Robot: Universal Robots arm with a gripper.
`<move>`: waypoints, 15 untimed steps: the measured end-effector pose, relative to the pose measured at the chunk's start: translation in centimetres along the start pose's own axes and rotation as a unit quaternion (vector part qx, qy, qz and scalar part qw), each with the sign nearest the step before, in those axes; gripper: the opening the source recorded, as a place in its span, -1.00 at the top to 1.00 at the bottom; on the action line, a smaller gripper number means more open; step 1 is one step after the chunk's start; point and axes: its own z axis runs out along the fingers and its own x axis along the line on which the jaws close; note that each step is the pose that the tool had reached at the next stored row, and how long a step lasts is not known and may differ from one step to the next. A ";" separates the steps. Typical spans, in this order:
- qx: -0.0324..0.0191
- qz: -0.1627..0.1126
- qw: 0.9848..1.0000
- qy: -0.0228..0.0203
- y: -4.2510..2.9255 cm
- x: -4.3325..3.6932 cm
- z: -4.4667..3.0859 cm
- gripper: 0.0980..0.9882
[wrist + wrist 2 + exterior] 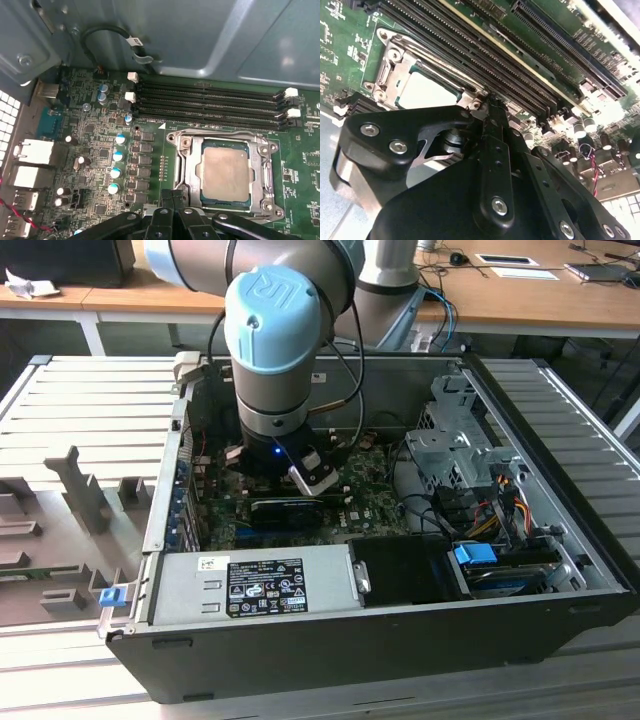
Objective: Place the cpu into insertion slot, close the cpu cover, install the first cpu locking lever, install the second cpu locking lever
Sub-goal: 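Install the second cpu locking lever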
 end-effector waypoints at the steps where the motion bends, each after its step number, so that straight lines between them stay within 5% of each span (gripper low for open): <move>1: 0.000 0.000 1.000 0.000 -0.06 0.01 0.00 0.98; 5: 0.000 0.000 1.000 0.000 0.35 -0.04 -1.29 0.98; 15: 0.000 0.000 1.000 0.000 0.78 -0.08 -2.65 0.98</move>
